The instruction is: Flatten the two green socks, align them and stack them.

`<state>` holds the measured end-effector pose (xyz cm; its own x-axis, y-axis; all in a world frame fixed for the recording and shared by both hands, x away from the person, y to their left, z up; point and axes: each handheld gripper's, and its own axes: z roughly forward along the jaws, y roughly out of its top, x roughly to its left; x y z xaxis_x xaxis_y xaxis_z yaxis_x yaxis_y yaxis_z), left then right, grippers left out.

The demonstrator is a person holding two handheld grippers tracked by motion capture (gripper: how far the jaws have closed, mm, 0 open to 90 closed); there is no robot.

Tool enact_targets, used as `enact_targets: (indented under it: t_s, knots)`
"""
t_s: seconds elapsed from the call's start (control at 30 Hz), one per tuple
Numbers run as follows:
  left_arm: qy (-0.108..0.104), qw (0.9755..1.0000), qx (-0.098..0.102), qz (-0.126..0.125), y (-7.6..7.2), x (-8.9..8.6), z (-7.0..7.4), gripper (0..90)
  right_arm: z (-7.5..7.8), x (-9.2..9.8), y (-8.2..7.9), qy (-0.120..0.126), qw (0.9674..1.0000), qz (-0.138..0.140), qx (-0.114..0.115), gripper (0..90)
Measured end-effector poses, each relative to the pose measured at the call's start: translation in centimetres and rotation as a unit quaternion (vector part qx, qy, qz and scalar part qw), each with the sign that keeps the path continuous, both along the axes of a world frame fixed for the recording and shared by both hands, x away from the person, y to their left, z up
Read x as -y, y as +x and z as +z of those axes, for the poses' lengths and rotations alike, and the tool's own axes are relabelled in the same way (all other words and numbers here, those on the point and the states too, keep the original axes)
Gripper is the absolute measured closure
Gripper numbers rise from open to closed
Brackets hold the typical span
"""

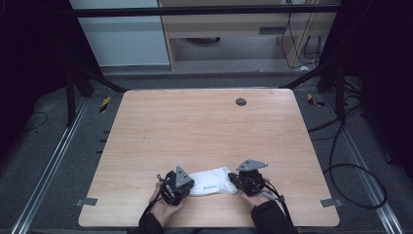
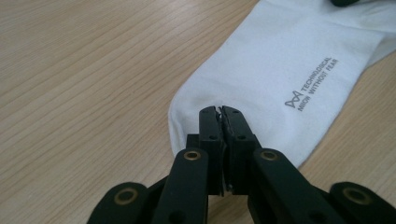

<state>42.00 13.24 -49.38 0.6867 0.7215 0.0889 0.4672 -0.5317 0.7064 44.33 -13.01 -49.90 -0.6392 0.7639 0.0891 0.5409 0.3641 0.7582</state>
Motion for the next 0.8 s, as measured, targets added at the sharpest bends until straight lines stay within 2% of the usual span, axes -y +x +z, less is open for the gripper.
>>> enact_targets:
  t_s: [0.1, 0.13, 0.3, 0.4, 0.43, 0.47, 0.57, 0.6, 0.7, 0.77, 0.8]
  knots:
    - [-0.003, 1.0000, 0.002, 0.000, 0.0, 0.0, 0.1, 86.0, 0.0, 0.0, 0.2, 0.000, 1.0000, 0.001, -0.001, 90.0]
    - [-0.011, 0.9999, 0.006, 0.002, 0.0, -0.1, 0.2, 85.6, 0.2, 0.1, 0.1, 0.004, 1.0000, 0.003, 0.002, 89.9]
    - [-0.042, 0.9980, 0.041, 0.023, 0.3, -1.7, 1.9, 78.6, 1.1, 0.8, 0.0, 0.029, 0.9994, -0.003, 0.019, 85.1]
    - [-0.049, 0.9970, 0.050, 0.035, 0.5, -2.4, 2.2, 73.7, 1.4, 1.3, 0.1, 0.035, 0.9990, -0.005, 0.027, 81.7]
    - [-0.051, 0.9965, 0.053, 0.041, 0.7, -2.8, 2.4, 73.7, 1.5, 1.5, 0.2, 0.038, 0.9987, -0.009, 0.032, 80.0]
    - [-0.056, 0.9952, 0.058, 0.054, 1.1, -3.6, 2.5, 69.1, 1.7, 2.1, 0.4, 0.044, 0.9981, -0.020, 0.037, 75.2]
    - [-0.061, 0.9933, 0.065, 0.073, 1.6, -4.8, 2.7, 63.0, 2.0, 3.0, 0.7, 0.045, 0.9970, -0.039, 0.048, 67.6]
    - [-0.061, 0.9933, 0.065, 0.073, 1.6, -4.8, 2.7, 60.9, 2.1, 3.3, 0.8, 0.046, 0.9966, -0.047, 0.051, 64.6]
    - [-0.066, 0.9907, 0.072, 0.094, 2.3, -6.5, 2.8, 53.9, 2.2, 4.3, 1.1, 0.045, 0.9951, -0.064, 0.059, 58.2]
    - [-0.066, 0.9901, 0.074, 0.100, 2.4, -6.9, 2.8, 52.5, 2.2, 4.7, 1.2, 0.044, 0.9947, -0.070, 0.062, 55.6]
    - [-0.065, 0.9888, 0.077, 0.110, 2.8, -8.0, 2.7, 48.8, 2.2, 5.3, 1.5, 0.042, 0.9935, -0.083, 0.066, 51.6]
